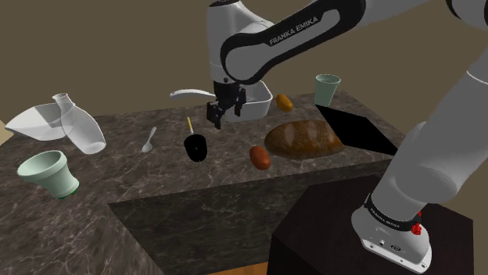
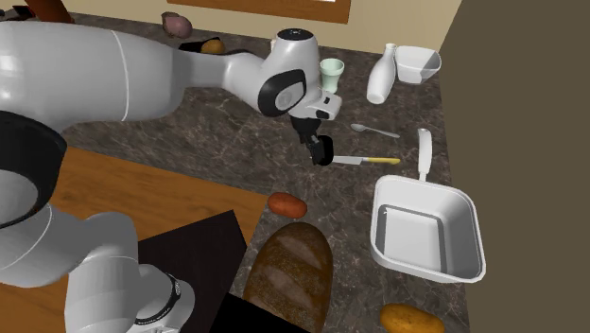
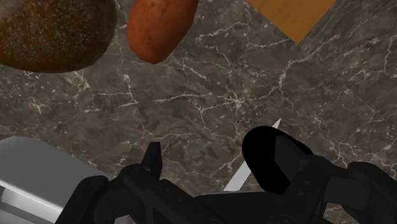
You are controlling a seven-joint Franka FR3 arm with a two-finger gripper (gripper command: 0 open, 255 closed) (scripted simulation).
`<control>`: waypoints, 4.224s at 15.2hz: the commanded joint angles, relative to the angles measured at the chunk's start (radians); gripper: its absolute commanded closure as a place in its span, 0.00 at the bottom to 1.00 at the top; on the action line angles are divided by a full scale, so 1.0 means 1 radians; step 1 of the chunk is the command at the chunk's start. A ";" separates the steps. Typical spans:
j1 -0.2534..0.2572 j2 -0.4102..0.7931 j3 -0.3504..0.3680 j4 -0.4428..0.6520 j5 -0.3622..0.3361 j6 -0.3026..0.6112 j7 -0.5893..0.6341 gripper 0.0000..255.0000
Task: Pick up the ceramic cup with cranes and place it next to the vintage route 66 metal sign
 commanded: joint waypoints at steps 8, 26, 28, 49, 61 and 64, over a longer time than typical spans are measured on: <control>0.057 0.361 0.027 0.288 -0.183 0.042 0.181 0.00; 0.062 0.418 0.013 0.261 -0.215 0.121 0.202 1.00; 0.062 0.418 0.013 0.261 -0.215 0.121 0.202 1.00; 0.053 0.335 0.031 0.370 -0.159 -0.062 0.149 1.00; 0.054 0.306 0.037 0.495 -0.136 -0.211 0.122 1.00; 0.055 0.304 0.039 0.532 -0.133 -0.250 0.116 1.00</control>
